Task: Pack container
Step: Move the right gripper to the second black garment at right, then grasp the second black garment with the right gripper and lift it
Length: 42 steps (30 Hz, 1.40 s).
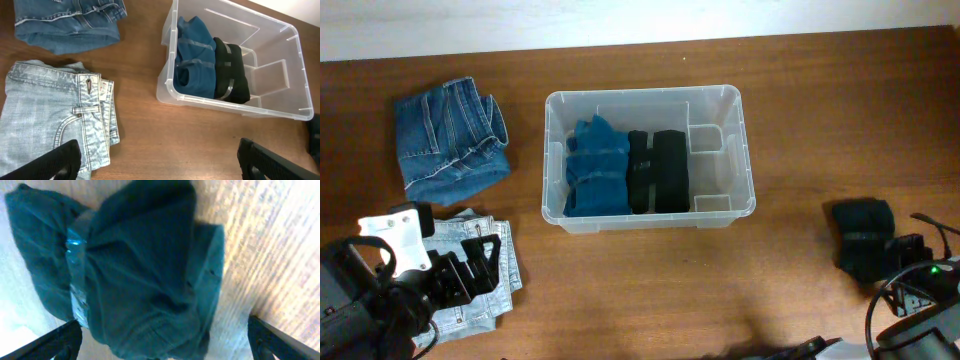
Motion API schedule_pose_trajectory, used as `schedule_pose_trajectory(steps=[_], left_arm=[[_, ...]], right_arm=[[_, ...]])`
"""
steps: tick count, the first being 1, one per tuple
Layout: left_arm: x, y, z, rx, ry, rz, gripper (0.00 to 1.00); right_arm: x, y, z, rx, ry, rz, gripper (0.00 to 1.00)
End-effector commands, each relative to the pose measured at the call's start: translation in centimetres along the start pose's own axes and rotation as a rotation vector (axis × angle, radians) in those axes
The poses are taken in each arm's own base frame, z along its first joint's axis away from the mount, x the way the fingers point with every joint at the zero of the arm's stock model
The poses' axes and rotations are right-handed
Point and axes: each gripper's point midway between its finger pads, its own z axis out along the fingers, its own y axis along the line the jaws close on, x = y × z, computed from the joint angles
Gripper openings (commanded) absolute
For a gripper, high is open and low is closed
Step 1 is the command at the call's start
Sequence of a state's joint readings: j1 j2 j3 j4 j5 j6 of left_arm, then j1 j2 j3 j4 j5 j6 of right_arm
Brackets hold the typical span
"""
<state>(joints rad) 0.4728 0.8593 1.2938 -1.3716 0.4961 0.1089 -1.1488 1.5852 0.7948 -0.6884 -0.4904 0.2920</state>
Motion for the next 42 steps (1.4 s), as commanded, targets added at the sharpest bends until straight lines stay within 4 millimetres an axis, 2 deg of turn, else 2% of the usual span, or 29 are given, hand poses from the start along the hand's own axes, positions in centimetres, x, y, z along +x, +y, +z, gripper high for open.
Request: schedule_pose_trajectory(steps=[1,5,11,18,19,22,26,27,31,33,34,35,38,42], left_arm=[[-0.1,0.0,0.0,-0.001,-0.003,0.015,0.99],[-0.1,0.0,0.0,-0.001,-0.003,0.015,1.00],[-0.1,0.0,0.0,-0.001,-0.003,0.015,0.99],[-0.1,0.0,0.0,-0.001,-0.003,0.015,0.99],[-0.1,0.0,0.0,-0.001,-0.003,0.015,0.99],[-0.1,0.0,0.0,-0.001,-0.003,0.015,0.99],[-0.1,0.0,0.0,0.000,-0.003,0.015,0.99],[-0.1,0.0,0.0,-0.001,-0.003,0.015,1.00],[-0.1,0.0,0.0,-0.001,-0.003,0.015,0.99],[-0.1,0.0,0.0,-0.001,-0.003,0.015,0.99],[-0.1,0.0,0.0,-0.001,-0.003,0.015,0.99],[-0.1,0.0,0.0,-0.001,-0.003,0.015,0.99],[-0.1,0.0,0.0,-0.001,-0.003,0.015,0.99],[-0.1,0.0,0.0,-0.001,-0.003,0.015,1.00]], right_arm=[[0.3,-0.8,1.2,0.005,0.028,0.015,0.99],[0.2,-0.8,2.0,0.001,0.016,-0.007,0.99],[0.7,0.4,3.6,-0.003,0.011,-0.083,0.99],[1.0,-0.2,4.8,0.117,-0.001,-0.098,0.98],[1.1,-0.3,4.9,0.126,0.004,-0.101,0.94],[1.3,-0.3,5.3,0.130,0.018,-0.103,0.71],[1.4,-0.3,5.3,0.126,0.019,-0.102,0.47],[1.4,-0.2,5.3,0.119,0.021,-0.086,0.37],[1.8,1.7,5.2,0.020,0.053,-0.080,0.23],[1.8,3.0,5.0,-0.042,0.066,-0.086,0.20],[1.7,3.6,4.8,-0.066,0.072,-0.088,0.16],[1.6,4.6,4.4,-0.103,0.083,-0.090,0.06],[1.3,6.8,3.1,-0.175,0.102,-0.097,0.04],[0.3,10.8,-0.7,-0.260,0.094,-0.137,0.04]])
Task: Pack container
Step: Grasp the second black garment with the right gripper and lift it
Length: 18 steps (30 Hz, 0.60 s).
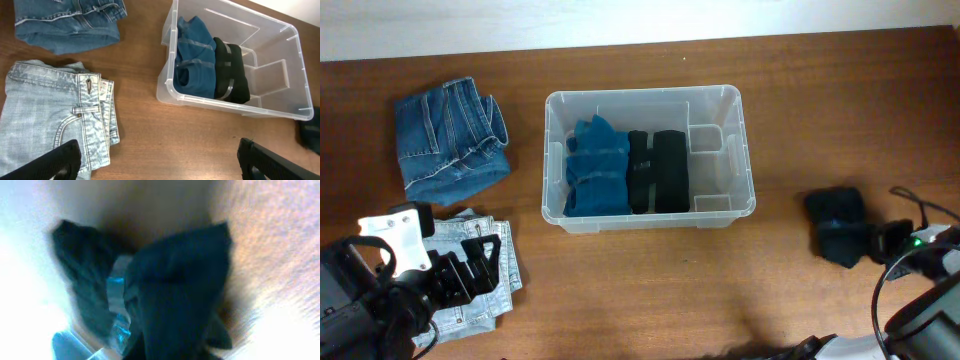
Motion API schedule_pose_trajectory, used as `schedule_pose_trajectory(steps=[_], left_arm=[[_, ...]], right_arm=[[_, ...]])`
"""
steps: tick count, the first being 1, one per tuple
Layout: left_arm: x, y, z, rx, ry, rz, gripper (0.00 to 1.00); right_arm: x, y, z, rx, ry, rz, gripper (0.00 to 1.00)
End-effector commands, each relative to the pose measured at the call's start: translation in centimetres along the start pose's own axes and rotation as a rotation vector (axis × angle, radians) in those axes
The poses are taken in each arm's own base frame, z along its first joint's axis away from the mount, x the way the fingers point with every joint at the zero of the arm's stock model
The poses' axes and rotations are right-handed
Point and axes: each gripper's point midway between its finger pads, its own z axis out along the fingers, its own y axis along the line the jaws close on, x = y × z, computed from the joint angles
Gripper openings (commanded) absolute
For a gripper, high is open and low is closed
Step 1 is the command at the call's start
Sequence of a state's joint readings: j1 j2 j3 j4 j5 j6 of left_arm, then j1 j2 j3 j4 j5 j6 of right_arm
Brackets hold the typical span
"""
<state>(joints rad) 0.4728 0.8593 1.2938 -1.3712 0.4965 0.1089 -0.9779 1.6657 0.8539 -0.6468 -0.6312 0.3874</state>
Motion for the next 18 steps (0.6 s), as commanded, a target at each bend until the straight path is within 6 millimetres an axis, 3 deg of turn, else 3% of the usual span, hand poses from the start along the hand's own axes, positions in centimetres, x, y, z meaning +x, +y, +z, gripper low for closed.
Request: schedule_pose_trajectory(steps=[1,5,6,9,13,16,18], left_arm=[[-0.1,0.0,0.0,-0.001,-0.003,0.015,0.99],[-0.1,0.0,0.0,-0.001,-0.003,0.015,0.99],[-0.1,0.0,0.0,-0.001,-0.003,0.015,0.99],[-0.1,0.0,0.0,-0.001,-0.003,0.015,0.99],[-0.1,0.0,0.0,-0.001,-0.003,0.015,0.99],[-0.1,0.0,0.0,-0.001,-0.003,0.015,0.99],[-0.1,0.0,0.0,-0.001,-0.003,0.015,0.99]], right_arm=[[-1.5,6.0,-3.6,-0.140,-0.032,-0.101,0.04],[-1.4,10.6,-8.3,-0.211,-0.064,-0.208,0.04],[-0.9,12.4,-10.2,-0.241,-0.071,-0.251,0.04],[1.3,16.2,-13.4,-0.294,-0.075,-0.364,0.04],[5.6,20.8,-15.7,-0.330,-0.057,-0.519,0.04],[11.8,25.5,-16.1,-0.390,0.007,-0.738,0.04],[14.9,27.4,-15.6,-0.418,0.049,-0.848,0.04]])
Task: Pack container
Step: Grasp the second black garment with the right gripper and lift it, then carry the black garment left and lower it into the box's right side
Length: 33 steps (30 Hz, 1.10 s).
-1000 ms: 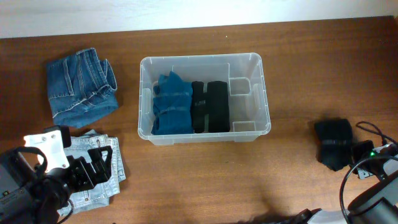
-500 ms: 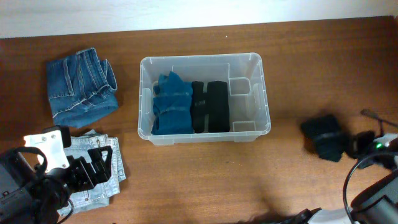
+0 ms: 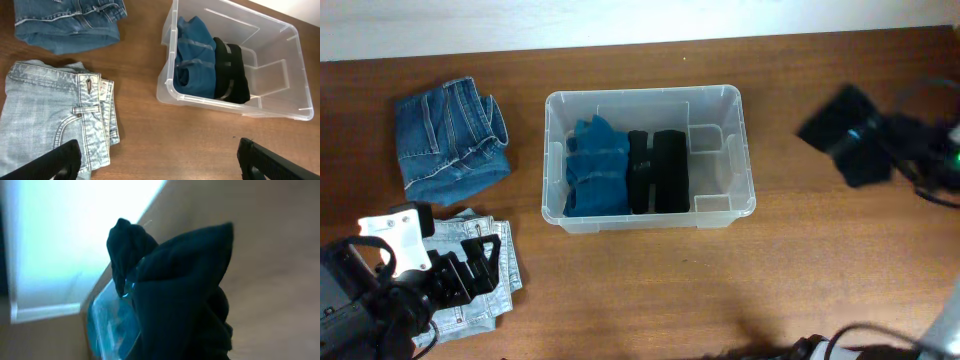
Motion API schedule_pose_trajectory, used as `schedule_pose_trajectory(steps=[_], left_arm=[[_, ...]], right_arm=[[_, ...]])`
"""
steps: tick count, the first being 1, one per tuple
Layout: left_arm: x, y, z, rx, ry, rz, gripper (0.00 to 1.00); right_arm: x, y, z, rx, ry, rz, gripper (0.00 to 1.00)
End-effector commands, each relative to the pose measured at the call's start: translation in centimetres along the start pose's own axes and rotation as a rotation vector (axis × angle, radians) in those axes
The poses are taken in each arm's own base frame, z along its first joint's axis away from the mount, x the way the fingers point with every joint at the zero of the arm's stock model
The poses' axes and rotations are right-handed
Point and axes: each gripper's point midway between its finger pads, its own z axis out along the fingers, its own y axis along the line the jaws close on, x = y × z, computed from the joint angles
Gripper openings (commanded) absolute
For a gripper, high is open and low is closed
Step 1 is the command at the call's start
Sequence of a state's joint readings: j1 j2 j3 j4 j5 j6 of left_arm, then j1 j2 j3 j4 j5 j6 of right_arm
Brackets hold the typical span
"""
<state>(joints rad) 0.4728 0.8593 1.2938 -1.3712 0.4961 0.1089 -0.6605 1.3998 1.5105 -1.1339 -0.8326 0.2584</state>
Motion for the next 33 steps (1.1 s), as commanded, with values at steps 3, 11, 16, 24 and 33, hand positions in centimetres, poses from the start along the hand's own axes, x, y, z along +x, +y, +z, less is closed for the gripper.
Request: schedule_pose_trajectory(steps=[3,11,16,24,33], left_arm=[[-0.1,0.0,0.0,0.000,-0.003,0.015,0.99],[-0.1,0.0,0.0,0.000,-0.003,0.015,1.00],[-0.1,0.0,0.0,0.000,-0.003,0.015,0.99],[-0.1,0.0,0.0,0.000,-0.003,0.015,0.99],[-0.1,0.0,0.0,0.000,-0.003,0.015,1.00]], right_arm=[[4.7,9.1,4.2,-0.074,0.118,-0.329,0.04],[10.3,9.1,12.7,0.229,0.206,-0.510,0.04],[11.4,8.4,16.8,0.360,0.181,-0.576,0.04],[11.3,5.9,19.0,0.521,0.164,-0.648,0.05],[10.8,5.9,19.0,0.536,0.134,-0.629,0.04]])
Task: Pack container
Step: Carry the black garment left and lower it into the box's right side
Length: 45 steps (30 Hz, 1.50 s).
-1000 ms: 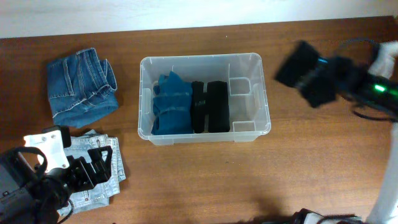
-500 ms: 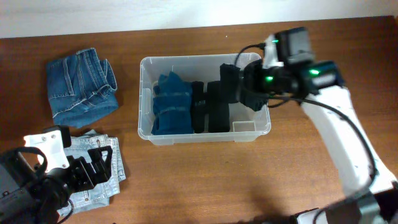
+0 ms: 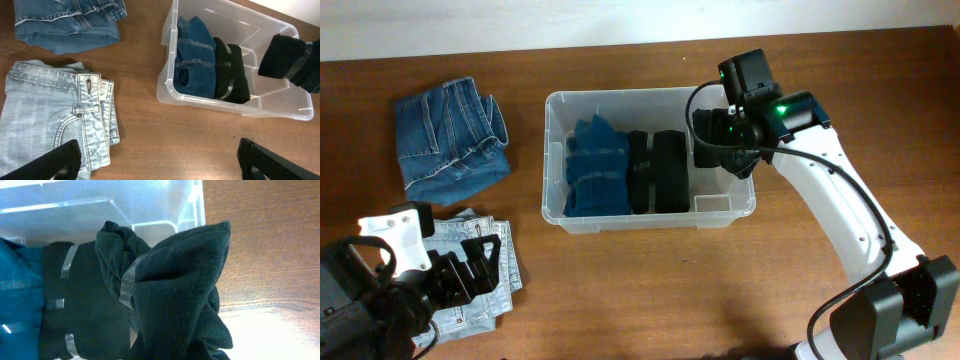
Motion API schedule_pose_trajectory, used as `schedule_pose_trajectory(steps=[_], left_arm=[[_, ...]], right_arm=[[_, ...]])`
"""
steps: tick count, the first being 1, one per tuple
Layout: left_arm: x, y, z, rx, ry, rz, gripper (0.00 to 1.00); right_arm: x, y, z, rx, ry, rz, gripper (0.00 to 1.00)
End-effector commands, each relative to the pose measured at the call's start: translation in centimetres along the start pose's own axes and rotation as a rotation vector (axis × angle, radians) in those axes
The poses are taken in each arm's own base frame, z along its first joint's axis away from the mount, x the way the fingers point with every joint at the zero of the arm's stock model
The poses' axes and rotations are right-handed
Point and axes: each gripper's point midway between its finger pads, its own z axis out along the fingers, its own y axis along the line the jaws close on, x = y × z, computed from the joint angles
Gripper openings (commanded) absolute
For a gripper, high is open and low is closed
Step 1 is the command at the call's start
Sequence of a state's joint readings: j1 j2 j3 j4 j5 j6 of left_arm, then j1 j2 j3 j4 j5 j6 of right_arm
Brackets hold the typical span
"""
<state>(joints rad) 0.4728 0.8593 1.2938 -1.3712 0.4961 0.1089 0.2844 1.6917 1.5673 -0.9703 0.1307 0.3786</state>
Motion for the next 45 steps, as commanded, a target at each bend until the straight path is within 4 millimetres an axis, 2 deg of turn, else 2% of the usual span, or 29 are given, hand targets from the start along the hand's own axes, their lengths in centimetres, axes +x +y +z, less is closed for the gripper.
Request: schedule_pose_trajectory(steps=[1,8,13,17,21,24,29,32,35,36,40,43,45], left_arm=[[-0.1,0.0,0.0,0.000,-0.003,0.015,0.99],[-0.1,0.0,0.0,0.000,-0.003,0.015,0.99],[-0.1,0.0,0.0,0.000,-0.003,0.015,0.99],[-0.1,0.0,0.0,0.000,-0.003,0.015,0.99],[-0.1,0.0,0.0,0.000,-0.003,0.015,0.99],[-0.1,0.0,0.0,0.000,-0.003,0.015,0.99],[-0.1,0.0,0.0,0.000,-0.003,0.015,0.99],[-0.1,0.0,0.0,0.000,-0.003,0.015,0.99],[-0.1,0.0,0.0,0.000,-0.003,0.015,0.99],[-0.1,0.0,0.0,0.000,-0.003,0.015,0.99],[-0.1,0.0,0.0,0.000,-0.003,0.015,0.99],[-0.1,0.0,0.0,0.000,-0.003,0.015,0.99],[-0.1,0.0,0.0,0.000,-0.003,0.015,0.99]], right_arm=[[-1.3,0.0,-0.4,0.017,-0.054,0.026,0.04],[-2.6,1.4,-0.7,-0.016,-0.118,0.024,0.04],[-3.2,1.3,-1.0,0.046,-0.173,0.049,0.04],[-4.4,1.7,-1.3,0.055,-0.235,0.055,0.04],[-5.2,2.0,-0.6,0.055,-0.261,0.059,0.04],[-4.6,2.2,1.0,0.072,-0.227,0.024,0.04],[-2.8,2.1,4.8,0.140,-0.138,-0.040,0.05],[-2.3,1.9,5.7,0.155,-0.113,-0.047,0.08],[-2.0,1.8,5.9,0.160,-0.100,-0.051,0.14],[-1.9,1.8,5.8,0.161,-0.098,-0.052,0.22],[-1.3,1.9,5.8,0.161,-0.071,-0.064,0.28],[-0.6,2.5,5.6,0.153,-0.052,-0.084,0.27],[0.2,3.7,5.6,0.110,-0.026,-0.100,0.24]])
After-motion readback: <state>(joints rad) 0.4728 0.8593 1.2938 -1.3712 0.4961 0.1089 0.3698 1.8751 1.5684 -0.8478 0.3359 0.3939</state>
